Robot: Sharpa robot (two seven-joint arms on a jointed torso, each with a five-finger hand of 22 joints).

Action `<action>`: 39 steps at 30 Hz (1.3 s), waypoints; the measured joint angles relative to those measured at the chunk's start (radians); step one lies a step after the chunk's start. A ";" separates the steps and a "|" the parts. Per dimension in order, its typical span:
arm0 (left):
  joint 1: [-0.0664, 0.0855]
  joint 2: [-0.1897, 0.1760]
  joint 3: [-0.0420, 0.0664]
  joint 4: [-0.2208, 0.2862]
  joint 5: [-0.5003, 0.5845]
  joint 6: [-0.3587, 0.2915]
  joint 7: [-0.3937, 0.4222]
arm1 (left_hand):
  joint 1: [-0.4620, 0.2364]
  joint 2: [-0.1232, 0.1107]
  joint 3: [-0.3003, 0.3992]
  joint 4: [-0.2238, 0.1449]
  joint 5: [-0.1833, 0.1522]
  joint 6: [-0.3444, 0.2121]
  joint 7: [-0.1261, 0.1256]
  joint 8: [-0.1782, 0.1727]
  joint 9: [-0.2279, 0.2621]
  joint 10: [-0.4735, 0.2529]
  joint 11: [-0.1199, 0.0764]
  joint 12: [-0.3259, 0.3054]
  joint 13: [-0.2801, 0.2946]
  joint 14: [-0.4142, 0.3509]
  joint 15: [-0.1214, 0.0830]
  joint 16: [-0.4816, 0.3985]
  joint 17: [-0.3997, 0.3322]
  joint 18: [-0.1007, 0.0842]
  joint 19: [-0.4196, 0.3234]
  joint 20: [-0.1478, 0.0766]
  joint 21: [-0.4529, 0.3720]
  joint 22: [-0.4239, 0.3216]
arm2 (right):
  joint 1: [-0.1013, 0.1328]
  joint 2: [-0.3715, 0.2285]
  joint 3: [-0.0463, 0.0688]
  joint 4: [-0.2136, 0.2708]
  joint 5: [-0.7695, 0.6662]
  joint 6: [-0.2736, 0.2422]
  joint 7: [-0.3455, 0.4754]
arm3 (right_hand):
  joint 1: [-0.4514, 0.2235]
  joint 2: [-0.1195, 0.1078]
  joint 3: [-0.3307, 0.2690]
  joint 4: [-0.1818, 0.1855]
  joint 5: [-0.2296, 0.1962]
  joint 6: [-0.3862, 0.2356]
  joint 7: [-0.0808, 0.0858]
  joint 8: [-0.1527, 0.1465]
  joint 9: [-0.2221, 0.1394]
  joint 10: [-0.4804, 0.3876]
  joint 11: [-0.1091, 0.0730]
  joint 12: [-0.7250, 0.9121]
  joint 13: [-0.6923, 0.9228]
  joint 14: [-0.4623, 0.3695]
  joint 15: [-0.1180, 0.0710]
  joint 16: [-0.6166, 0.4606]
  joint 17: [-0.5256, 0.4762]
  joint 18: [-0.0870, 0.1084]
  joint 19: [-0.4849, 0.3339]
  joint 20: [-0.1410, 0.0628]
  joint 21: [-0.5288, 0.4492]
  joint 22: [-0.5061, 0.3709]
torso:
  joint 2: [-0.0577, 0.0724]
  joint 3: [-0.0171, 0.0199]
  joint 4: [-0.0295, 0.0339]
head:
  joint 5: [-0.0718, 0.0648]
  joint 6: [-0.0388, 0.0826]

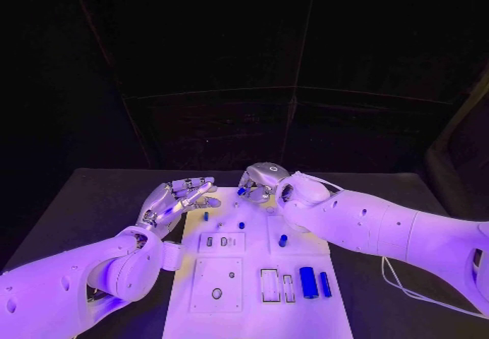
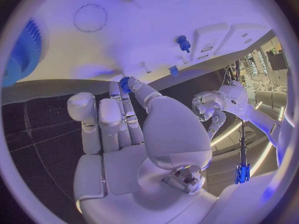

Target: Assemble the parts on the task board

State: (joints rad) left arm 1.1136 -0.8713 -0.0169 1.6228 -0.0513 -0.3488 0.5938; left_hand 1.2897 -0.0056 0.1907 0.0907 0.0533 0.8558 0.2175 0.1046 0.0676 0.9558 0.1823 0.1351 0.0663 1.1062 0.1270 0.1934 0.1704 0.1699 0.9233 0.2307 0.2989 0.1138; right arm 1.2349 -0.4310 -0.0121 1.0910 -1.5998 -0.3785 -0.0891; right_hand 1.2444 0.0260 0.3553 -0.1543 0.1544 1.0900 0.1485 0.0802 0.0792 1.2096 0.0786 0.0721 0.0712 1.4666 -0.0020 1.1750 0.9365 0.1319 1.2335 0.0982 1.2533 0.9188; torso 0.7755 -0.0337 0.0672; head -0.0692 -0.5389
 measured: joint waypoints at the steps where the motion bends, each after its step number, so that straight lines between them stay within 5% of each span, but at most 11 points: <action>1: 0.000 0.000 0.000 -0.001 0.000 0.000 0.000 | 0.000 0.000 0.000 0.000 0.000 0.000 0.000 0.000 0.000 0.000 0.000 0.000 0.000 0.000 0.000 0.000 0.000 0.000 0.000 0.000 0.000 0.000 | 0.000 0.002 0.000 -0.002 0.000 0.000 0.000 | 0.000 0.000 0.000 0.000 0.000 0.000 0.000 0.000 0.000 0.000 0.000 0.000 0.000 0.000 0.000 0.000 0.000 0.000 0.000 0.000 0.000 0.000 | 0.000 0.0000 0.0000 | 0.000 -0.001; 14: 0.000 0.002 0.000 -0.003 0.000 0.003 -0.003 | 0.000 0.000 0.000 0.000 0.000 0.000 0.000 -0.004 0.000 0.000 0.000 0.000 -0.001 0.000 0.000 0.000 0.001 0.000 0.000 0.000 0.000 0.000 | -0.001 0.017 -0.001 -0.022 0.001 0.012 -0.001 | -0.004 -0.004 0.007 0.007 -0.001 -0.003 0.000 0.000 0.000 0.000 0.000 -0.004 0.000 0.000 0.000 0.000 -0.001 0.000 0.000 0.000 0.000 0.001 | 0.003 -0.0004 0.0004 | 0.007 -0.003; 19: 0.001 0.002 0.000 -0.004 0.000 0.005 -0.003 | 0.000 0.000 0.000 0.000 0.000 0.000 0.000 -0.004 0.000 0.000 0.000 0.000 -0.001 0.000 0.000 0.000 0.001 0.000 0.000 0.000 0.000 0.000 | 0.000 0.020 0.000 -0.026 -0.003 0.022 -0.010 | -0.010 -0.033 0.011 0.022 -0.015 -0.018 0.013 -0.011 0.000 -0.029 0.013 -0.008 -0.005 0.000 0.001 -0.009 -0.034 0.000 -0.015 0.007 -0.006 -0.028 | 0.004 -0.0005 0.0004 | 0.007 -0.005; 24: 0.003 0.002 0.000 -0.004 0.000 0.006 -0.004 | 0.000 0.000 0.000 0.000 0.000 0.000 0.000 -0.004 0.000 0.000 0.000 0.000 -0.001 0.000 0.000 0.000 0.001 0.000 0.000 0.000 0.000 0.000 | 0.000 0.018 0.000 -0.029 -0.009 0.027 -0.023 | -0.013 -0.087 -0.014 0.052 -0.043 -0.150 0.053 -0.016 -0.016 -0.146 0.051 -0.008 -0.007 -0.029 0.040 -0.083 -0.142 0.002 -0.111 0.031 -0.088 -0.168 | 0.005 -0.0004 -0.0014 | 0.009 -0.005; 27: 0.003 0.002 0.000 -0.005 0.000 0.007 -0.004 | 0.000 0.000 0.000 0.000 0.000 0.000 0.000 -0.004 0.000 0.000 0.000 0.000 -0.001 0.000 0.000 0.000 0.001 0.000 0.000 0.000 0.000 0.000 | 0.000 0.012 -0.001 -0.024 -0.011 0.023 -0.028 | -0.003 -0.104 -0.046 0.068 -0.048 -0.229 0.064 -0.016 -0.016 -0.197 0.064 -0.004 -0.008 -0.053 0.049 -0.122 -0.200 0.024 -0.151 0.044 -0.129 -0.233 | 0.005 -0.0001 -0.0022 | 0.009 -0.005; 35: 0.003 -0.007 0.000 -0.006 0.000 0.008 -0.006 | 0.000 0.000 0.000 0.000 0.000 0.000 0.000 -0.004 0.000 0.000 0.000 0.000 -0.001 0.000 0.000 0.000 0.002 0.000 0.000 0.000 0.000 -0.001 | -0.001 -0.073 0.000 0.079 -0.011 -0.020 -0.032 | 0.023 -0.111 -0.086 0.102 -0.041 -0.228 0.065 -0.007 -0.006 -0.181 0.059 0.046 0.001 -0.048 0.045 -0.104 -0.189 0.024 -0.135 0.047 -0.122 -0.217 | 0.005 0.0018 -0.0052 | 0.009 -0.002; 39: 0.004 -0.016 0.000 -0.005 0.000 0.008 -0.006 | 0.000 0.000 0.000 0.000 0.000 0.000 0.000 -0.004 0.000 0.000 0.000 0.000 -0.001 0.000 0.000 -0.004 0.002 0.000 0.000 0.000 0.000 -0.001 | -0.001 -0.155 0.025 0.156 0.011 -0.033 -0.038 | 0.029 -0.105 -0.088 0.128 -0.014 -0.179 0.040 0.014 0.004 -0.068 0.031 0.114 0.024 -0.015 0.023 -0.038 -0.100 0.024 -0.063 0.035 -0.057 -0.110 | 0.004 0.0025 -0.0088 | 0.011 0.001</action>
State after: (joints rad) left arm 1.1172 -0.8876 -0.0168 1.6179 -0.0513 -0.3409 0.5875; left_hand 1.2897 -0.0056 0.1907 0.0908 0.0533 0.8558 0.2175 0.1008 0.0678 0.9559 0.1823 0.1351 0.0658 1.1062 0.1270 0.1895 0.1719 0.1696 0.9232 0.2308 0.2989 0.1128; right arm 1.2337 -0.5855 0.0130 1.2466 -1.5891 -0.4111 -0.1269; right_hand 1.2739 -0.0787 0.2669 -0.0265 0.1408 0.9113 0.1886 0.0942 0.0830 1.1413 0.1096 0.1865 0.0957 1.4516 0.0206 1.1365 0.8365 0.1559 1.1709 0.1331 1.1960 0.8093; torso 0.7799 -0.0312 0.0584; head -0.0587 -0.5383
